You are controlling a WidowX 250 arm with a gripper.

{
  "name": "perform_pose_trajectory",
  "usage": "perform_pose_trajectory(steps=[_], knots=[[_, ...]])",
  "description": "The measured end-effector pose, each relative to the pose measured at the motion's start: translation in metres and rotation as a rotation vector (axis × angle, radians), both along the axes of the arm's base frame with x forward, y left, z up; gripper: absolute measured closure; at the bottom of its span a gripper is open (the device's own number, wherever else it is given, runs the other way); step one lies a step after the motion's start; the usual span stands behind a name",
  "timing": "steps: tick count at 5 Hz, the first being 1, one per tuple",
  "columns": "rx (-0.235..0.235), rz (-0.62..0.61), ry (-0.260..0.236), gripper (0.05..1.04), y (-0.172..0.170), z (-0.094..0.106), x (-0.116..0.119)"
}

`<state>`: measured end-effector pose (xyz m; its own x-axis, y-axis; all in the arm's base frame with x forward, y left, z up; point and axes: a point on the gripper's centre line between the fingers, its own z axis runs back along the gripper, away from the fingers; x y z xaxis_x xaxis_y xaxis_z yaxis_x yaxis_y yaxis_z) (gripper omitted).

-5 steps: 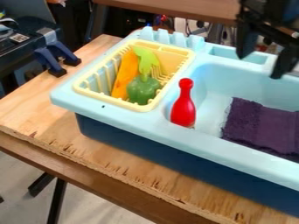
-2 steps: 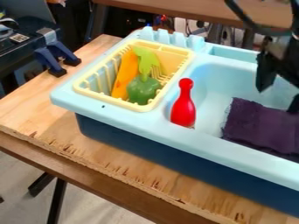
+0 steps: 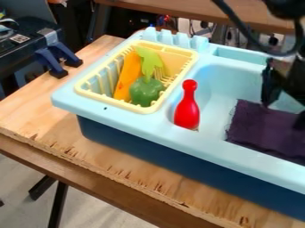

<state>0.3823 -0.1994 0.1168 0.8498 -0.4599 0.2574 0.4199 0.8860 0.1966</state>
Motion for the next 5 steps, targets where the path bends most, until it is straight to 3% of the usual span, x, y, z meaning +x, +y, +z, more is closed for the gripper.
perform_pose_trajectory(steps=[1,2,3,4,5], knots=[[0.031,0.031,0.014,0.076,0.005,-0.011,-0.003],[0.008,0.083,0.005,0.076,0.008,-0.020,-0.007],[-0.025,0.137,0.000,0.076,0.001,-0.025,-0.012],[-0.081,0.205,-0.010,0.076,-0.001,-0.027,-0.020],[-0.159,0.258,0.018,0.076,-0.008,-0.030,-0.043]])
